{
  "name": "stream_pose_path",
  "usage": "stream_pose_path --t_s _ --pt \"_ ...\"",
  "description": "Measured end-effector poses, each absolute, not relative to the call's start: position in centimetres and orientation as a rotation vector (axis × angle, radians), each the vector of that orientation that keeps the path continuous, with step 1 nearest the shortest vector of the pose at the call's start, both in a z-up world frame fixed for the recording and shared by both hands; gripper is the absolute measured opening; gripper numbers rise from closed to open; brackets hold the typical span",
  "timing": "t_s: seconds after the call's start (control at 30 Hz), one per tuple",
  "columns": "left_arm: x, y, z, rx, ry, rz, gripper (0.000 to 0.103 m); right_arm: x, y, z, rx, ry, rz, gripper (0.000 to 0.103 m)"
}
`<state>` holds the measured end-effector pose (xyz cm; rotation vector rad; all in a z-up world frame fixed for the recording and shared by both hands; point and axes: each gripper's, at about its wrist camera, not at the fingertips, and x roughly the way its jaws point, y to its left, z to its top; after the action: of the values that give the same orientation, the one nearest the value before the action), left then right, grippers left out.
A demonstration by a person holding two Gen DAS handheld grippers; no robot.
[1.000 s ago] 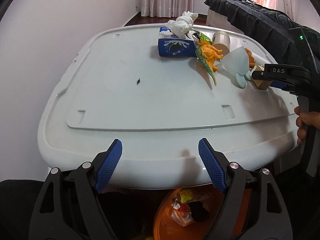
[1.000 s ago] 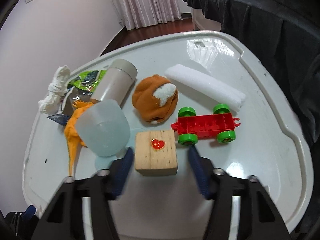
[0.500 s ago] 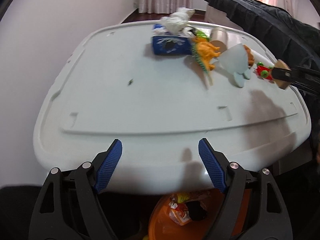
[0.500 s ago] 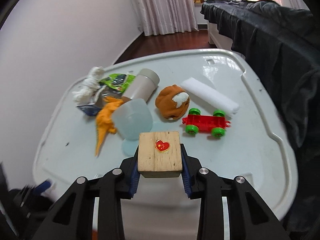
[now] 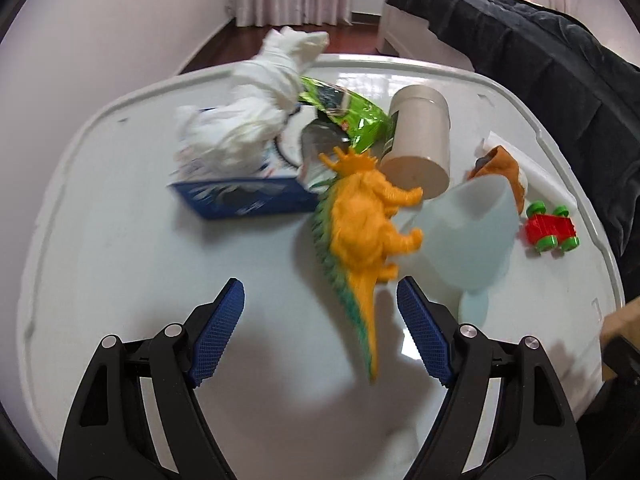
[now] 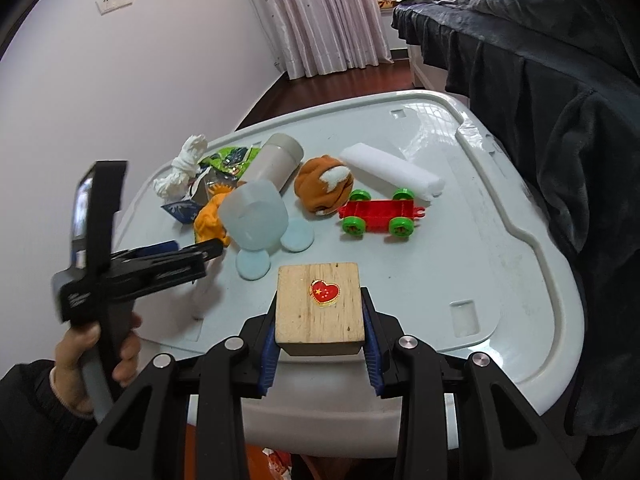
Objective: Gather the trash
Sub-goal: 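Grasp the orange toy dinosaur with the left tool while the right tool holds the block, then lower the dinosaur and block into the orange bucket and open both tools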
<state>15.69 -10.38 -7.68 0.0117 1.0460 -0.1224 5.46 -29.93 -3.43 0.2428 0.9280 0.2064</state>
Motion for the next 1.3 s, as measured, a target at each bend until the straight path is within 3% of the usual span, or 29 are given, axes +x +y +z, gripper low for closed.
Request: stream_pose_path --t_s 0.5,0.6,0.9,1.3 --pt "19.9 -11.4 -8.5 -0.009 0.997 -0.122 0.076 6.0 -29.2 -4.1 0.248 0.949 0.235 0.035" --pt "19.8 -11.7 -8.2 0.013 0.954 -0.109 0.048 6.0 -28.9 -4.1 0.241 0.951 0.242 0.035" --pt "17.2 -11.8 -6.7 -0.019 0.924 -0.080 0.048 6.1 -28.3 -4.1 0.231 0.956 0.252 0.035" --pt "7.6 -10.8 -2.9 -0.022 0.915 -0.080 0.048 4.2 -26.9 -3.2 0.193 0.908 0.256 0.035"
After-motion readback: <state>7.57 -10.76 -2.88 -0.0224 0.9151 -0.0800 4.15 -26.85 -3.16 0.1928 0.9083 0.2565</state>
